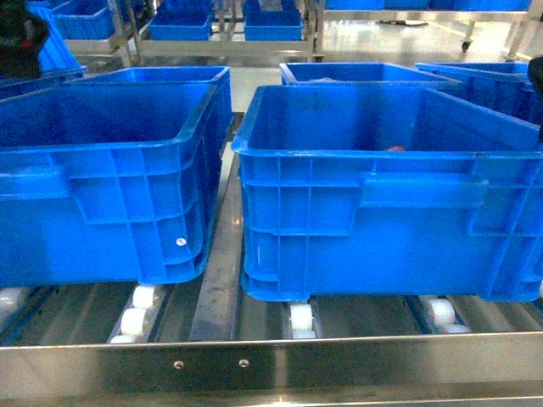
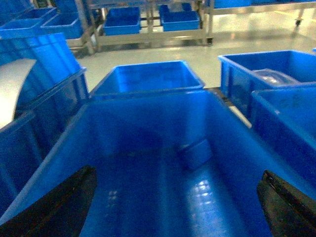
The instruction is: Sort blue parts and orange caps into right shelf containers
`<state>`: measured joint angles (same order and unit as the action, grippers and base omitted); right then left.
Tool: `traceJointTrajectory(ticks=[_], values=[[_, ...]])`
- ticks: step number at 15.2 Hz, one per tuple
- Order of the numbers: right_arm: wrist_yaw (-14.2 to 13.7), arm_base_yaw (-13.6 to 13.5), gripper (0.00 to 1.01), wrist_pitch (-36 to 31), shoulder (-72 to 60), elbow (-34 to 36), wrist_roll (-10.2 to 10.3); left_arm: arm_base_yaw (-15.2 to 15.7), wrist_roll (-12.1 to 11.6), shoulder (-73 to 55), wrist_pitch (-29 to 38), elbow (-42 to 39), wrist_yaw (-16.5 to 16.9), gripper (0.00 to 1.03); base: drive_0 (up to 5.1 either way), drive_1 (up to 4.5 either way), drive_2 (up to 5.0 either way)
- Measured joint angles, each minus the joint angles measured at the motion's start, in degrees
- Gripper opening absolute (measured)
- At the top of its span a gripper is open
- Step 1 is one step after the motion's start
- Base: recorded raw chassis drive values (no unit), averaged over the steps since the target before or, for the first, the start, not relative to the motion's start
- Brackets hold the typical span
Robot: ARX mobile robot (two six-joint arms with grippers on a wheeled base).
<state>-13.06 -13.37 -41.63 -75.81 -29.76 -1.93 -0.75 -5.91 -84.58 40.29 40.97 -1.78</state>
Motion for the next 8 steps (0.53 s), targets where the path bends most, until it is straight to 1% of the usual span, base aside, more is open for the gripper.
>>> traceJointTrajectory(ticks=[1,2,4,5,7,8], values=[[1.20,1.05,0.83,-6.29,1.09,2.73,0.70,1.01,1.90,2.05,6.43,-5.86,0.83,0.88,0.0,0.00,0.0],[2.10,2.38,0.70,-7.74,3.93,6.49,0.98,1.27,3.89,4.13,10.19,-11.32,1.01,0.74,0.0,0.00,0.0],[4.00,4.90,0.45,-7.72,8.57,12.66,1.09,0.48,4.85,9.64,11.93,-18.45,1.88,0.48,0.0,0.00,0.0],[5.27,5.77,0.31,-7.52,11.63,15.23,1.11,0.61,5.35,12.22,12.31,-21.20,1.77,0.36,0.0,0.00,0.0],[6.88,7.28,0.05,-6.19,16.76,18.91,1.11,0.79,5.55,16.83,11.87,-26.29,1.68,0.10,0.0,0.00,0.0],[7.39,8.07,0.02,-5.07,19.17,20.59,1.29,0.79,5.77,19.39,11.39,-28.35,1.73,0.02,0.0,0.00,0.0]])
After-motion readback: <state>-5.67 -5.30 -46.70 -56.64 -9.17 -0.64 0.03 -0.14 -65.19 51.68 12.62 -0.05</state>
